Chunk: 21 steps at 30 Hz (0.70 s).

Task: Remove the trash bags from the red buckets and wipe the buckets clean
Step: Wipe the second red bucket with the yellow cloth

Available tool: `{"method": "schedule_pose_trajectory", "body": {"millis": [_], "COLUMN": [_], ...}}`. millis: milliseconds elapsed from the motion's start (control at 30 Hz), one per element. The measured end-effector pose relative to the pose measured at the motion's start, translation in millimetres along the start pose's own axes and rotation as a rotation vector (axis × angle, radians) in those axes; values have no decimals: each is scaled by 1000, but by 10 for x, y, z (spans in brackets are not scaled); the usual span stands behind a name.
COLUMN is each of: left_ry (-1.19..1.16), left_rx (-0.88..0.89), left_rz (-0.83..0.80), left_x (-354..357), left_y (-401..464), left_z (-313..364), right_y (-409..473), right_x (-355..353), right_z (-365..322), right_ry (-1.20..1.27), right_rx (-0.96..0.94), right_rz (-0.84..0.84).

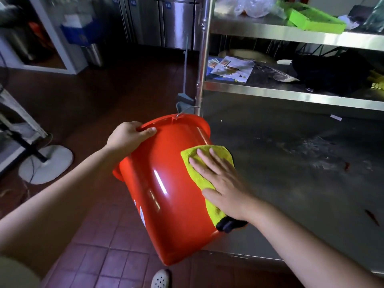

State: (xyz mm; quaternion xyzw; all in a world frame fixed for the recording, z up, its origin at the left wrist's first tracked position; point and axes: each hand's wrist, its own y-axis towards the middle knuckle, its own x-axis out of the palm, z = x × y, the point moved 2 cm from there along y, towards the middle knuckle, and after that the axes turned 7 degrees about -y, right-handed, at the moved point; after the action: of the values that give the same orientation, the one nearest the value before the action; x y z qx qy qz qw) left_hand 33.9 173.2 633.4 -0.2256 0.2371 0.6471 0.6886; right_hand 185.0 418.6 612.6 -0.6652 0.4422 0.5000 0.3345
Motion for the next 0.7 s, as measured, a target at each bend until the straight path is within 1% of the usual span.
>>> {"method": "schedule_pose_trajectory", "body": {"millis": [100, 200, 367, 467, 533, 700], "left_ry": [66, 84, 51, 7, 4, 2], "left_rx": [19, 17, 0, -9, -11, 2], "left_rz": [59, 141, 187, 188, 209, 247], "left_x": [34, 52, 30, 13, -4, -78], "left_y": [-43, -110, -212, -266, -297, -333], "left_z": [30, 37, 50, 75, 100, 272], "right_y": [-269, -222, 391, 758, 847, 498], "right_x": [30, 19, -120, -254, -293, -240], "right_z": [-5, 1, 89, 162, 202, 224], "right_ry": [9, 30, 68, 214, 283, 356], "right_rx": [-16, 8, 149, 271, 305, 266], "right_rz": [18, 31, 66, 30, 32, 170]}}
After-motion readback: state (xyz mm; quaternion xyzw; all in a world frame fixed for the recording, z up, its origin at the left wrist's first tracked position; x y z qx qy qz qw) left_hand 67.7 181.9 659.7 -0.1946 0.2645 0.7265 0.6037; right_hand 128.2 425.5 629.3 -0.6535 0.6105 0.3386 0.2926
